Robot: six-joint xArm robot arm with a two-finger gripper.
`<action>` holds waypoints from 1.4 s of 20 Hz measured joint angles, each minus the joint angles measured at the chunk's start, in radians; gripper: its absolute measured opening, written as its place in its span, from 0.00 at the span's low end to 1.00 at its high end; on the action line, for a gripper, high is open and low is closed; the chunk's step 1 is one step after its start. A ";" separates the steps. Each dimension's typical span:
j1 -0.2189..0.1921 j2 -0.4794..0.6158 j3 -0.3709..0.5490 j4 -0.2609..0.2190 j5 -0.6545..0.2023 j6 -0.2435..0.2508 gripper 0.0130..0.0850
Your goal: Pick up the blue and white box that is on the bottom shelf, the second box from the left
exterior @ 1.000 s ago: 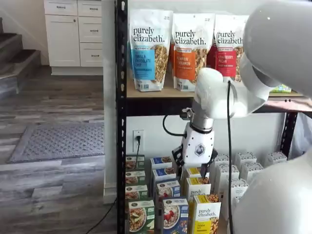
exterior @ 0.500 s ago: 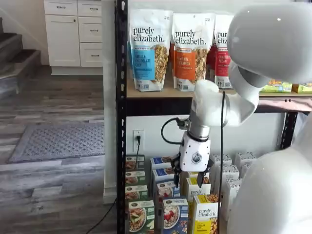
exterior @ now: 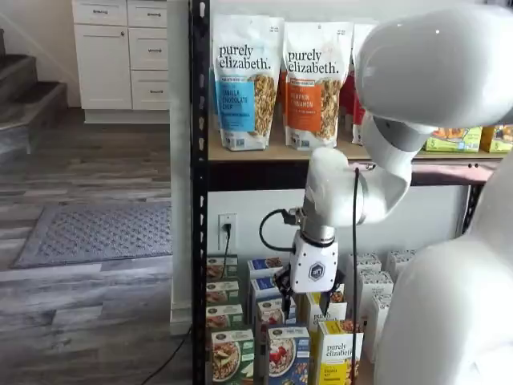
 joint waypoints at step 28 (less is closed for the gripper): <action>-0.026 0.439 -0.204 -0.088 -0.301 0.048 1.00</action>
